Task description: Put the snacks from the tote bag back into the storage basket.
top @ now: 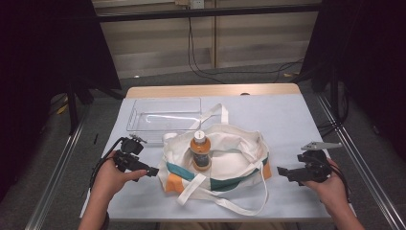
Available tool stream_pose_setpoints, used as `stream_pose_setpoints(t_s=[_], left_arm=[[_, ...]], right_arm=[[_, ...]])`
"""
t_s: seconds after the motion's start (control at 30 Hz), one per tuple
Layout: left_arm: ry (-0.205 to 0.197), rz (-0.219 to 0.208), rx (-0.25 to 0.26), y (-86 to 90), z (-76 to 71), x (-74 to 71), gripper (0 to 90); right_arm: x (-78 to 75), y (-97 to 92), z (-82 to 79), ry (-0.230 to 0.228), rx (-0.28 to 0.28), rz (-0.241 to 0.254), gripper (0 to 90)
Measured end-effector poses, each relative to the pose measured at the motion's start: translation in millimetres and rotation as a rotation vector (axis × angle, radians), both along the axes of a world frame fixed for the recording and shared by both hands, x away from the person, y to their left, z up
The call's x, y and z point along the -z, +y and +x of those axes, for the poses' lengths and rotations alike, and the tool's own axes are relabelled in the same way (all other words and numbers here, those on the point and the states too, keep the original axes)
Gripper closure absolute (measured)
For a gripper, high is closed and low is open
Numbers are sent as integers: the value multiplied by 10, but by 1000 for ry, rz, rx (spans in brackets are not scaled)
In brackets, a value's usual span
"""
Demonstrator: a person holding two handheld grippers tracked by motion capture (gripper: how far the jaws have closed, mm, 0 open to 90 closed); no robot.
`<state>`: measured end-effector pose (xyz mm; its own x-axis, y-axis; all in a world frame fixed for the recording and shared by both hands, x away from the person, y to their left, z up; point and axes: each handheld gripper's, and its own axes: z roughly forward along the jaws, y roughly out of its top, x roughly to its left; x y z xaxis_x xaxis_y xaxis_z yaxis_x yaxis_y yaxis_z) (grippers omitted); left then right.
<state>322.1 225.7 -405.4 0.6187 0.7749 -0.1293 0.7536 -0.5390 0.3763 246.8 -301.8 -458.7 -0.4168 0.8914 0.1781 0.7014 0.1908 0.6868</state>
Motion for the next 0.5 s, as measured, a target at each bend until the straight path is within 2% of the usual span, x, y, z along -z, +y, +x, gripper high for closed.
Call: stream_pose_setpoints(t_s=[0.13, 0.17, 0.27, 0.37, 0.5], left_arm=[[0, 10, 10, -7, 28, -71, 78], [0, 11, -3, -16, 25, -83, 78], [1, 8, 13, -34, 46, -141, 78], [-4, -4, 3, -61, 49, -183, 79], [5, 2, 17, -84, 76, -250, 80]], right_arm=[[0, -7, 3, 6, 0, 2, 9], [0, -7, 3, 6, 0, 2, 9], [2, -11, 5, 10, -2, 1, 11], [5, -6, 10, 6, -9, 0, 12], [-4, 10, 7, 11, -10, -4, 12]])
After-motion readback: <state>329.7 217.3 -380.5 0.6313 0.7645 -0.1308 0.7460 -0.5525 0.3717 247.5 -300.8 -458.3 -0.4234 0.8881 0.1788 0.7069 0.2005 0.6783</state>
